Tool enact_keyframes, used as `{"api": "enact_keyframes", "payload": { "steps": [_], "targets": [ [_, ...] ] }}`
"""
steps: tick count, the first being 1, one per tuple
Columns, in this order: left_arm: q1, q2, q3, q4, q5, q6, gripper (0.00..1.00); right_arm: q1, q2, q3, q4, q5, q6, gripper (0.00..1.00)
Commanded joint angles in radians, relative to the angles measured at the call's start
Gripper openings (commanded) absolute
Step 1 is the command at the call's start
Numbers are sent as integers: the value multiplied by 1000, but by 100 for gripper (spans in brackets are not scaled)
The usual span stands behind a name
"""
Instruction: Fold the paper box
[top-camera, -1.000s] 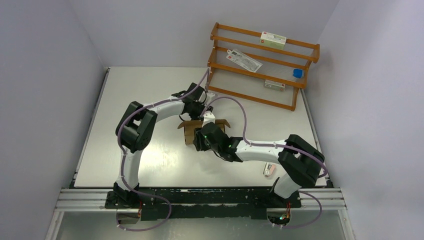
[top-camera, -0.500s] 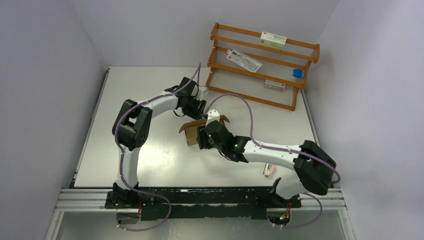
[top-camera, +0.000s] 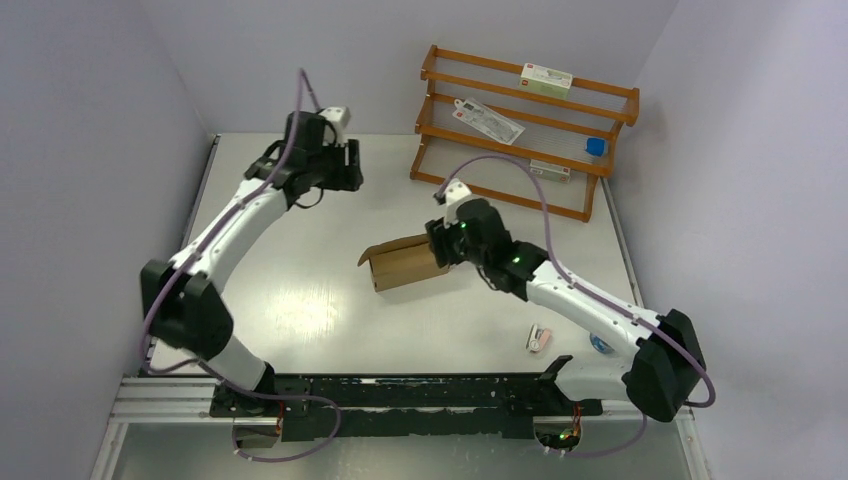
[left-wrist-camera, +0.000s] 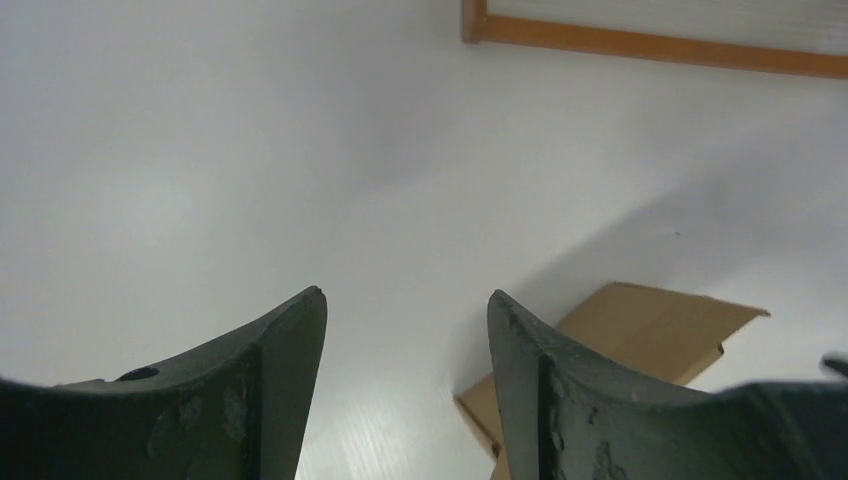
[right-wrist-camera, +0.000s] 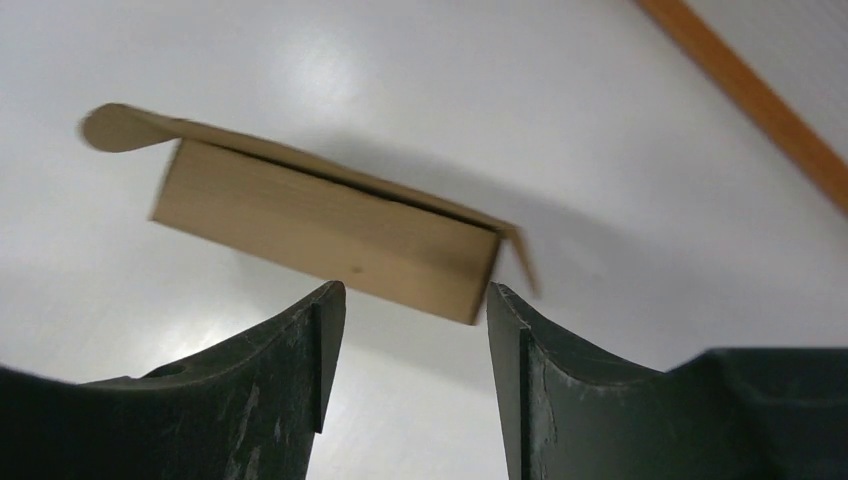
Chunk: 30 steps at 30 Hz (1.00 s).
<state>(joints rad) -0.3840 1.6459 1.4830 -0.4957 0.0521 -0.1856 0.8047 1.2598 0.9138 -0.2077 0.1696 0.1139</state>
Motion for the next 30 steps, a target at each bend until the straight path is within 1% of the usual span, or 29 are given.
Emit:
{"api": "enact_keyframes", "payload": {
  "steps": [1,3,8,10,14,19,23,26,30],
  "targets": [
    [28,-126,-144,-100,0,-74,66,-132,-39,-1,-38,-138,-172,58],
    [28,-190,-225,-108,32,-70,66,-188,-43,-15,-13,-187,-188,58],
    [28,-319,-338,-144,87,-25,66,-339,-41,-72,99,-387,-219,57],
    [28,-371,-377,-136,126,-11,66,-377,-33,-94,142,-455,-232,57],
    [28,-449,-456,-94,198,3,66,-420,-3,-97,157,-544,-252,56],
    [28,-450,-509,-62,279,-12,65,-423,26,-100,177,-627,-269,53],
    [26,-437,-514,-55,278,-11,65,-422,50,-88,156,-652,-289,51],
    [22,-418,-515,-47,283,-11,64,-422,62,-92,166,-641,-287,49],
    [-4,-384,-515,-27,286,-22,62,-421,86,-78,152,-641,-288,46]
  ]
}}
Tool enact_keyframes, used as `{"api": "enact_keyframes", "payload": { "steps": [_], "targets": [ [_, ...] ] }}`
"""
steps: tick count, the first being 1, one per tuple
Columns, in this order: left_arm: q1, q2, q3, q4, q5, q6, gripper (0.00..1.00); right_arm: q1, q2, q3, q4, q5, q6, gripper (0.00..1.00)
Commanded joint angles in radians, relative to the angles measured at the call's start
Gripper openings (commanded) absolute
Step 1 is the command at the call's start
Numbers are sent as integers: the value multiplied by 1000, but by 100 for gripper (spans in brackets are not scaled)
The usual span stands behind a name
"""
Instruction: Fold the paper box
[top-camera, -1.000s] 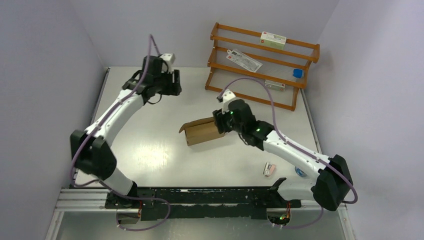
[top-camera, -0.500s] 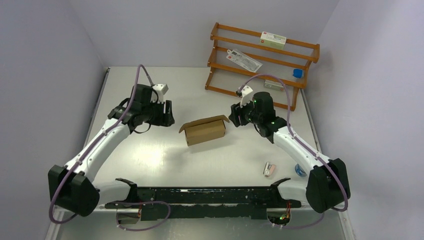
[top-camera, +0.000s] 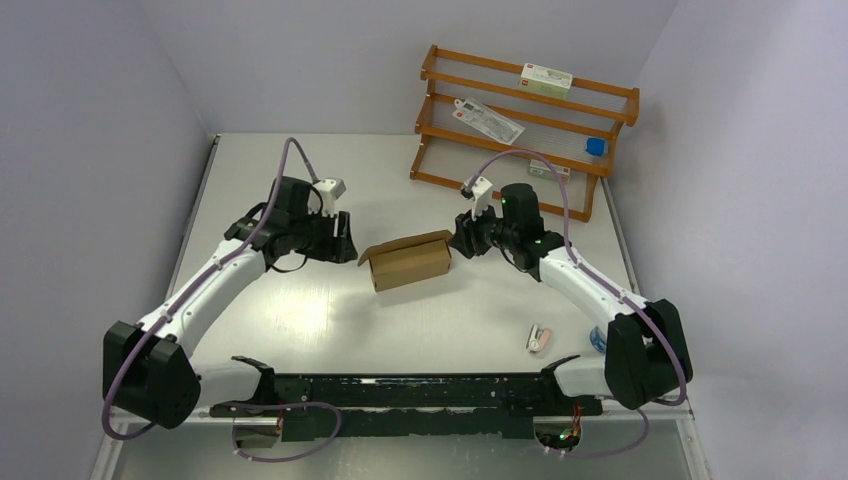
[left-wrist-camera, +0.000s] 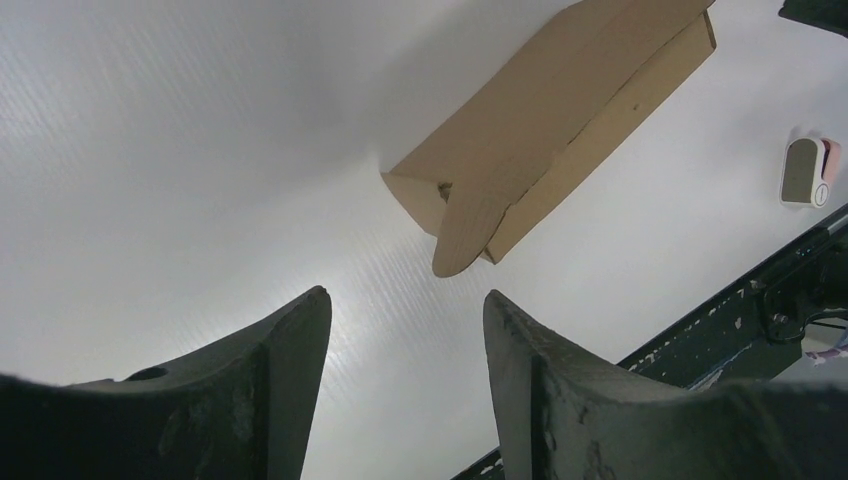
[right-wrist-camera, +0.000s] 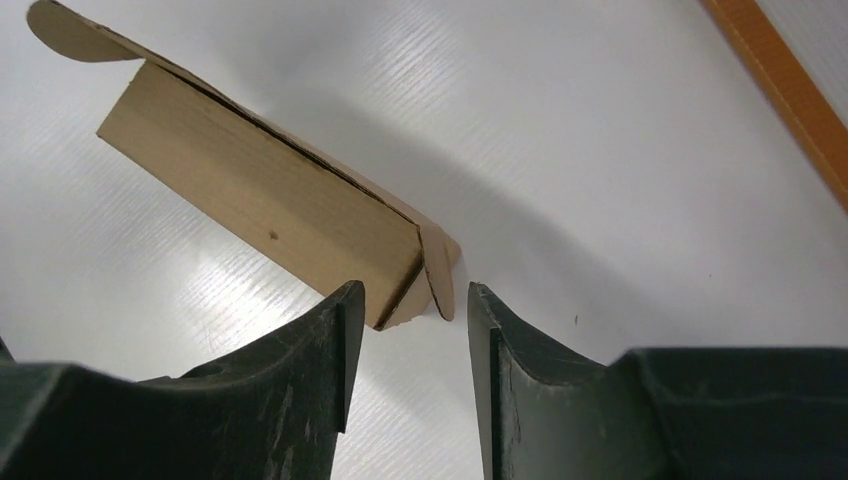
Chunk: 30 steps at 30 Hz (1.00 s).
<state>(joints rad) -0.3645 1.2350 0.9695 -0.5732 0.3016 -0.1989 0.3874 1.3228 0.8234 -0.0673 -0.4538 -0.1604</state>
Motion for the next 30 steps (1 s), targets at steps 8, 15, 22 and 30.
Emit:
{"api": "enact_keyframes", "payload": {
  "steps": [8,15,22,30],
  "targets": [
    [-102,84,18,63,-21,-41,58,-2,34,-1,29,-16,1,37],
    [-152,112,17,69,-65,-82,50,-1,44,4,18,-10,6,32],
    [-179,122,23,79,-79,-113,47,2,42,5,13,-12,11,29],
    [-192,132,29,87,-60,-171,40,12,34,0,18,-13,38,27]
  ]
}}
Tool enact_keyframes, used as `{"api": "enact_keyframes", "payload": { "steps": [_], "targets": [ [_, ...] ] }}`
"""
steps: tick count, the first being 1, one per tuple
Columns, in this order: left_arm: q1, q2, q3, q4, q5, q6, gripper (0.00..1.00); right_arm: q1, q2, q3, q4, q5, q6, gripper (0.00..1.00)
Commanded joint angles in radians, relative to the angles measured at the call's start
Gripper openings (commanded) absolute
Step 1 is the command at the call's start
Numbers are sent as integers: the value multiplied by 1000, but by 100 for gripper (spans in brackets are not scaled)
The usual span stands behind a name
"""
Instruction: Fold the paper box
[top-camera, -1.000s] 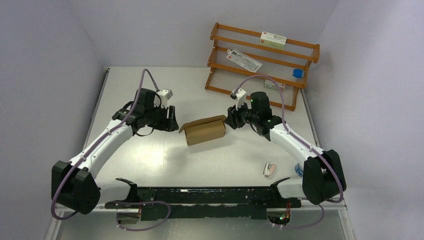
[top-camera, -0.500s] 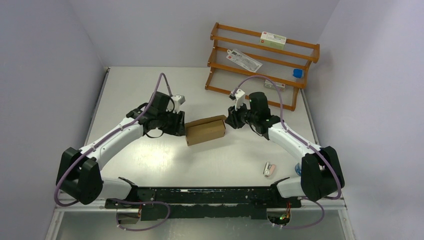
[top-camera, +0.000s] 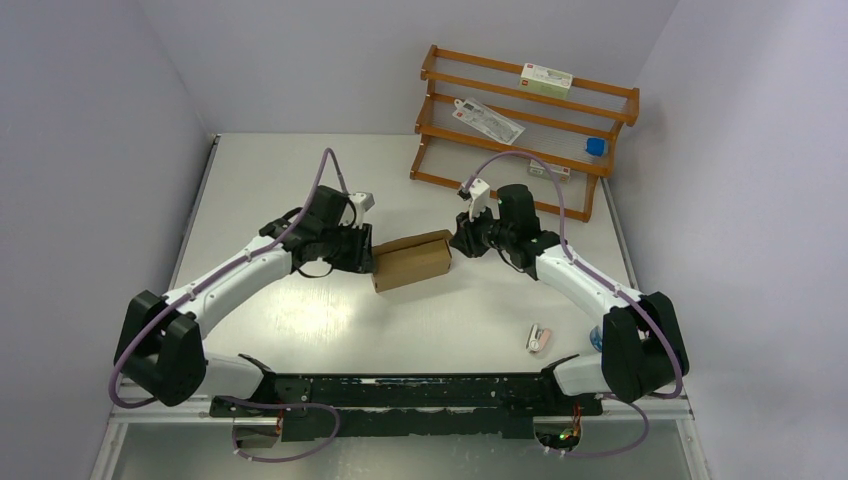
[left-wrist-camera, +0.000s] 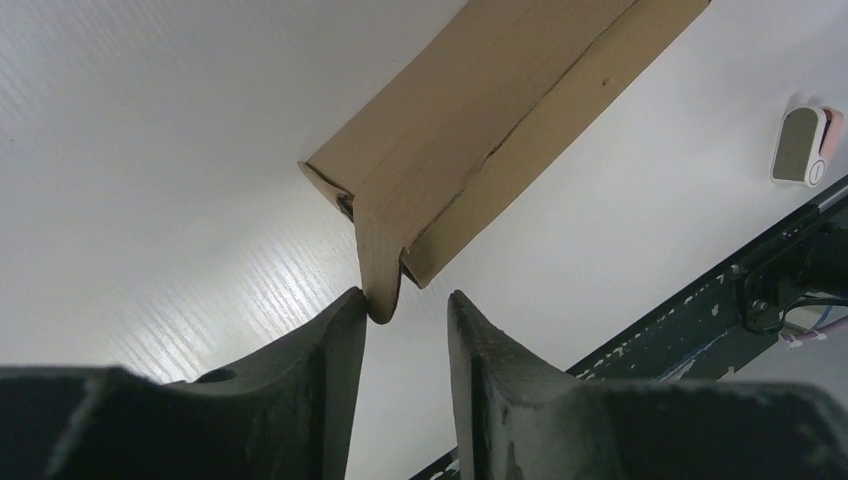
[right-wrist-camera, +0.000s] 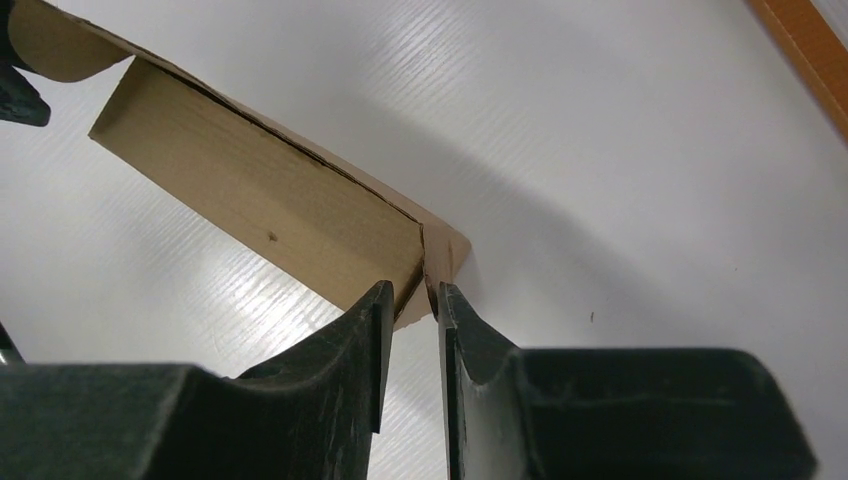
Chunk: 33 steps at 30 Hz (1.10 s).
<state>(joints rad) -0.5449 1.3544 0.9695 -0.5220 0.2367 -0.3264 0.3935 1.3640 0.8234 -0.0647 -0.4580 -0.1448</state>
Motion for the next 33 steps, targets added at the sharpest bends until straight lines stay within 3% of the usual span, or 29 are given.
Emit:
{"api": "enact_keyframes", "payload": {
  "steps": [1,11,33],
  "targets": [
    [-14,16,29,39,13,-50,39,7,-9,-1,15,-8,27,27],
    [-26,30,22,66,14,-102,33,11,-25,-9,14,1,73,27],
    [-39,60,11,79,-30,-123,31,41,-22,11,-9,21,171,23]
  ]
}}
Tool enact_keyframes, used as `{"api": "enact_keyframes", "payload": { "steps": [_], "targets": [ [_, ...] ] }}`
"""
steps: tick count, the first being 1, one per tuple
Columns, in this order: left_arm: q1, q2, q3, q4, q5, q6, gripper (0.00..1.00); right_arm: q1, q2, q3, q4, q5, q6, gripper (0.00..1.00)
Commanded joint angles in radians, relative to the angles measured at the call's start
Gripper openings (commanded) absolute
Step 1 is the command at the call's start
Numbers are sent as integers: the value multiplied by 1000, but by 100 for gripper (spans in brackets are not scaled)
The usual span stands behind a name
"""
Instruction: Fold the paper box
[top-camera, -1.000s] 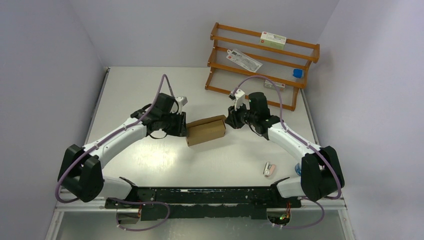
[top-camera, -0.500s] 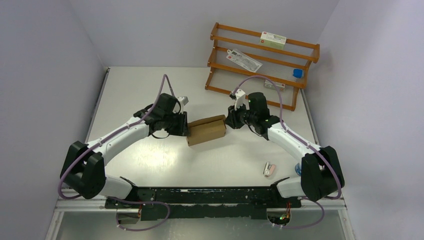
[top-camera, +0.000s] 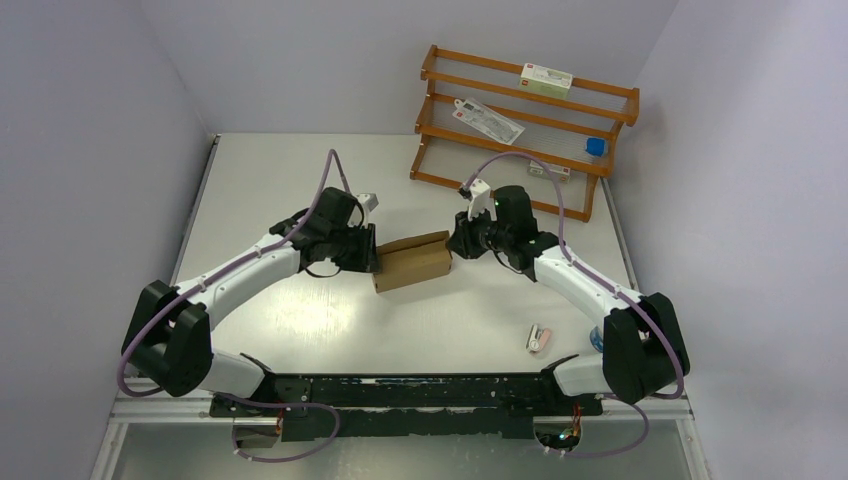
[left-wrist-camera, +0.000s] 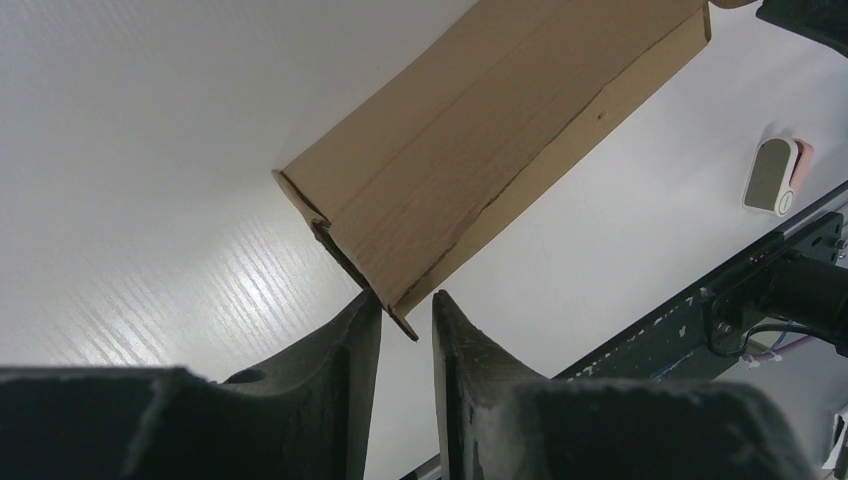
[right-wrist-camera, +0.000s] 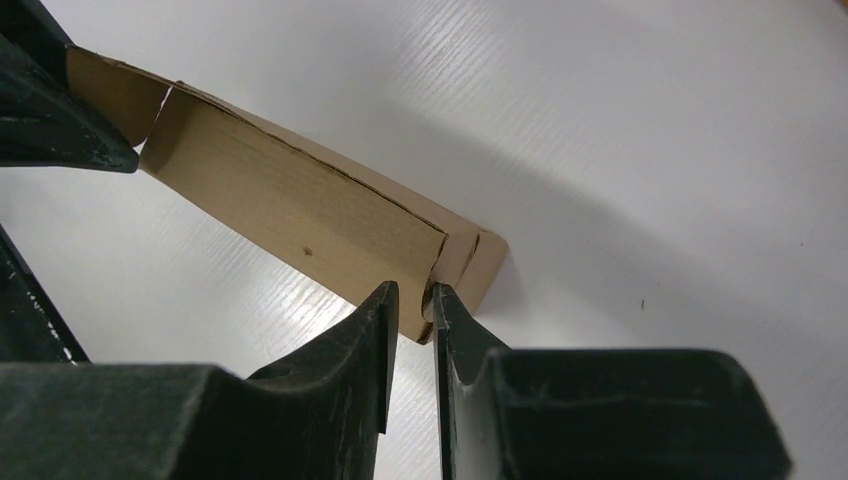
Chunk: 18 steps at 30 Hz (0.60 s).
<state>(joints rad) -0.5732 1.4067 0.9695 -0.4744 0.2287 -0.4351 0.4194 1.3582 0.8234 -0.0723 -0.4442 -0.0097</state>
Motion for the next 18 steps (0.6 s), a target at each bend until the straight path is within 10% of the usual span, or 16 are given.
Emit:
{"api": "enact_keyframes", "payload": {
  "steps": [1,18],
  "targets": [
    [-13,7,11,31,-24,-14,31,16,-15,12,-3,11,39,23],
    [-33,9,-5,52,-71,-19,29,36,-22,-39,32,77,29,16]
  ]
}}
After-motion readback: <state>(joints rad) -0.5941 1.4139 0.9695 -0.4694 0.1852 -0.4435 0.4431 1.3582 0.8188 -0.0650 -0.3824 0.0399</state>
